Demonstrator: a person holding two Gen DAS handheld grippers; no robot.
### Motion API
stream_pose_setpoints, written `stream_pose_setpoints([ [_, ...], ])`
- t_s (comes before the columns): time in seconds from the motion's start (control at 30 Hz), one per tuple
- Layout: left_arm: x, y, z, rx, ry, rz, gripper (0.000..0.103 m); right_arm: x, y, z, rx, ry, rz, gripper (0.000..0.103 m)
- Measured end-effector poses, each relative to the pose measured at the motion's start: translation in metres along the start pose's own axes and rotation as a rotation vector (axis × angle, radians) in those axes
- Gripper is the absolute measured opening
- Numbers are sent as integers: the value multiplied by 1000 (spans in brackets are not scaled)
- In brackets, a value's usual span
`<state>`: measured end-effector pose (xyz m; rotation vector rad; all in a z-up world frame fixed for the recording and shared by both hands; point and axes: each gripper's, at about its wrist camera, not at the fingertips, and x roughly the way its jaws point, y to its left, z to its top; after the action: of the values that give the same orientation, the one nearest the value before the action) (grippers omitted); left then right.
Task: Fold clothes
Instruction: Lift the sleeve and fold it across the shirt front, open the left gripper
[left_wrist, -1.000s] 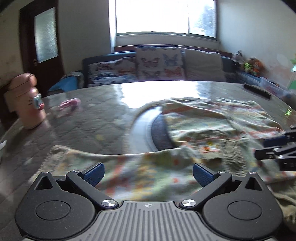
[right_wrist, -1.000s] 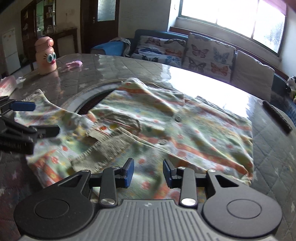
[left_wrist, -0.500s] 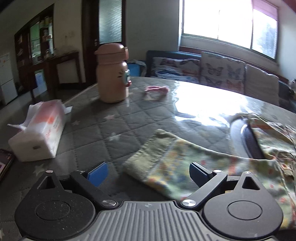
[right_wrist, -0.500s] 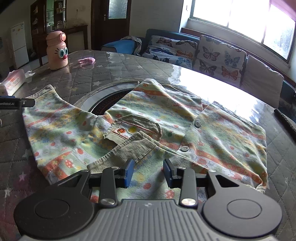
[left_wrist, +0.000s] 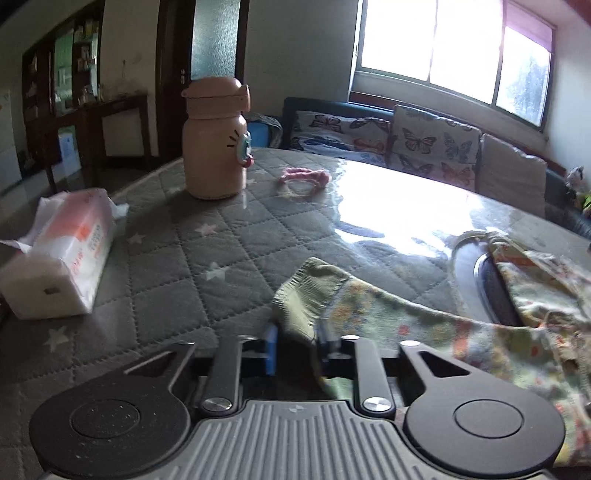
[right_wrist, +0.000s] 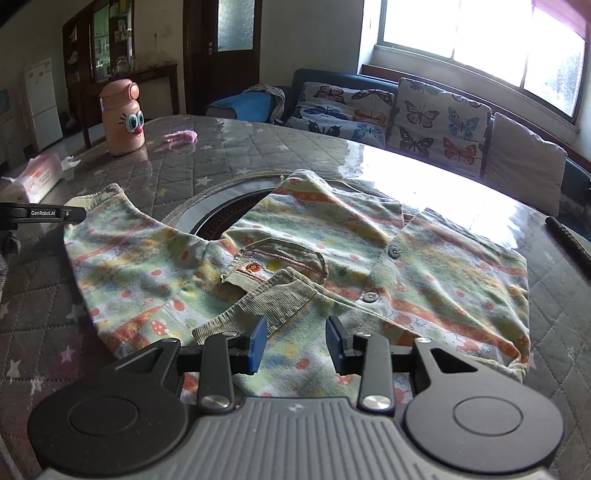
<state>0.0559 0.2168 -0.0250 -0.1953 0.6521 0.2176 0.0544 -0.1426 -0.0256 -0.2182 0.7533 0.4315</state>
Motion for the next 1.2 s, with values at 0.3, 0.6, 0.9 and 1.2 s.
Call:
stream_pose_setpoints([
  [0.3,-37,-64,22,47,-89,-220,11,-18,-27,-14,74,-28,-27,35],
  [0.6,-69,-177,27,166,-99,-524,10,-39,-67,-38,169,-57,-61,35],
  [0.9,-67,-249,-1,290,-26,-654,11,-58,-105,-59,260,-82,-90,35],
  [1.2,-60,-257,-25,387,27,-690,22,-62,-122,-61,301,-99,-108,35],
])
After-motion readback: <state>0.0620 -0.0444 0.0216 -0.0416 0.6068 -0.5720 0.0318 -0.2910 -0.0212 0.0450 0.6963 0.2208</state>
